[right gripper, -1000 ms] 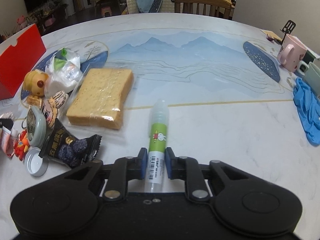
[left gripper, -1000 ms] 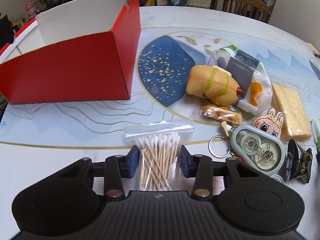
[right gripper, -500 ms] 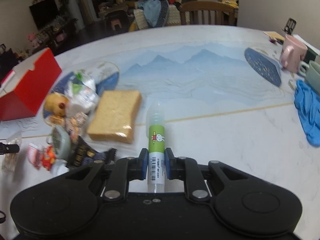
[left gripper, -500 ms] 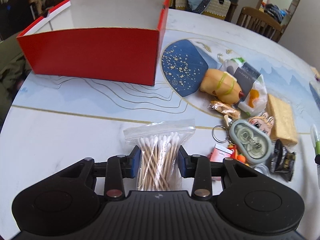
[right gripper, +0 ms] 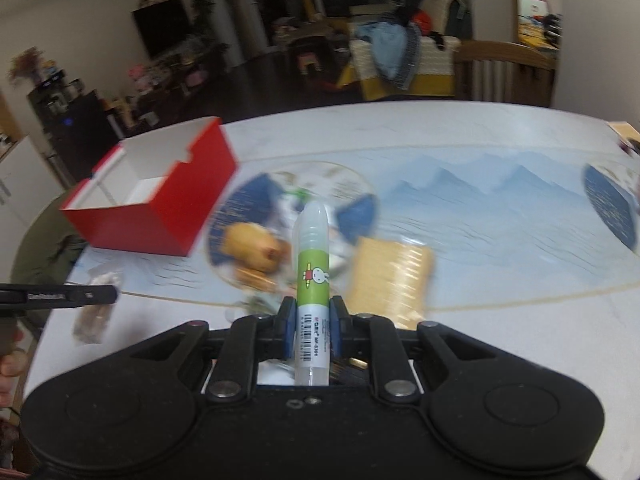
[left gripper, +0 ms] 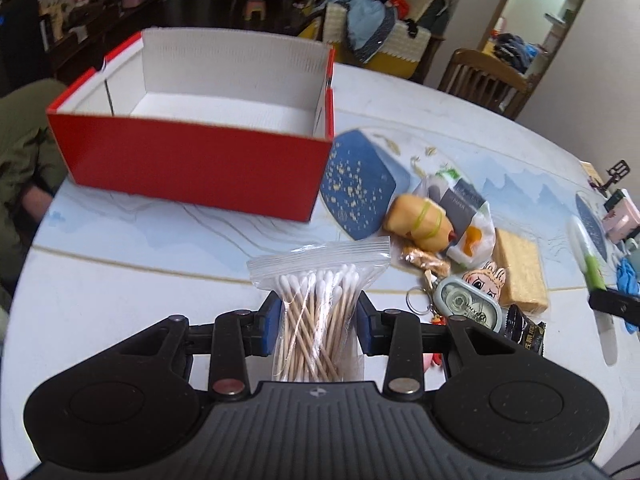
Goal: Organize objects
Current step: 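Grasp the cotton swab bag with the left tool while the right tool grasps the glue stick, then carry both items into the red box and open both tools to release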
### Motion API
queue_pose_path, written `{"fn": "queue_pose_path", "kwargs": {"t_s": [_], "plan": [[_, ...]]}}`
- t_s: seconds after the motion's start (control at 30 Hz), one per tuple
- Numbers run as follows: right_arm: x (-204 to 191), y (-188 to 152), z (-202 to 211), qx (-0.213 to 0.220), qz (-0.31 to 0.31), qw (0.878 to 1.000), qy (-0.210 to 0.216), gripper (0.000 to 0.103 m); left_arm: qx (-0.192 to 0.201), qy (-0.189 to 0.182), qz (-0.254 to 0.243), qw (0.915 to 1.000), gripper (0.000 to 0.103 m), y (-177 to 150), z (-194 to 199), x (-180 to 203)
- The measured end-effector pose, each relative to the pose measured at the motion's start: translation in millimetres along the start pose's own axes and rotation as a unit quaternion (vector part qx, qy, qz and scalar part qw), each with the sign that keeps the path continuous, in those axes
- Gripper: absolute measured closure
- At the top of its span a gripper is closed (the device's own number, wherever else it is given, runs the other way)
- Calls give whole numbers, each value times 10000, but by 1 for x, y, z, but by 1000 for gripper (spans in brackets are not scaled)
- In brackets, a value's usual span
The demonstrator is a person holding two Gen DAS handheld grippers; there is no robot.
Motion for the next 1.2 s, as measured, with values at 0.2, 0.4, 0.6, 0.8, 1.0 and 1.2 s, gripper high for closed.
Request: {"fn": "queue_pose_path", "kwargs": {"t_s": [0.2,0.4,0.6,0.8,1.0,1.2], "plan": [[-56,34,-25,-15,234,9993,292,86,144,-143,-190,9996,67,19,9,-24],[-106,69,-61,-95,489,9975,503,86,314,-164,-323,9988,67,47,13,-57],[-150,94,-103,-300,687,9951,641,86,387,-197,-540,9976,67,79,6,-88],[-185,110,-148,-391,949,9929,593,86,417,-96,-800,9959,67,110,-13,-109],[-199,122,-194,-550,1059,9923,345,86,425,47,-990,9942,67,144,-33,-123],[-200,128,-232,-717,1171,9905,96,86,392,267,-1202,9916,67,172,-64,-128]]}}
Point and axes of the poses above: each gripper's, at about its wrist camera, not at the fingertips, and z roughly against the way its jaws point, x to its right, y to its top, the point moved 10 cm from there along -z, roughly the way its jaws point, and after that the axes turned 14 degrees about y, right-handed, at the moved point
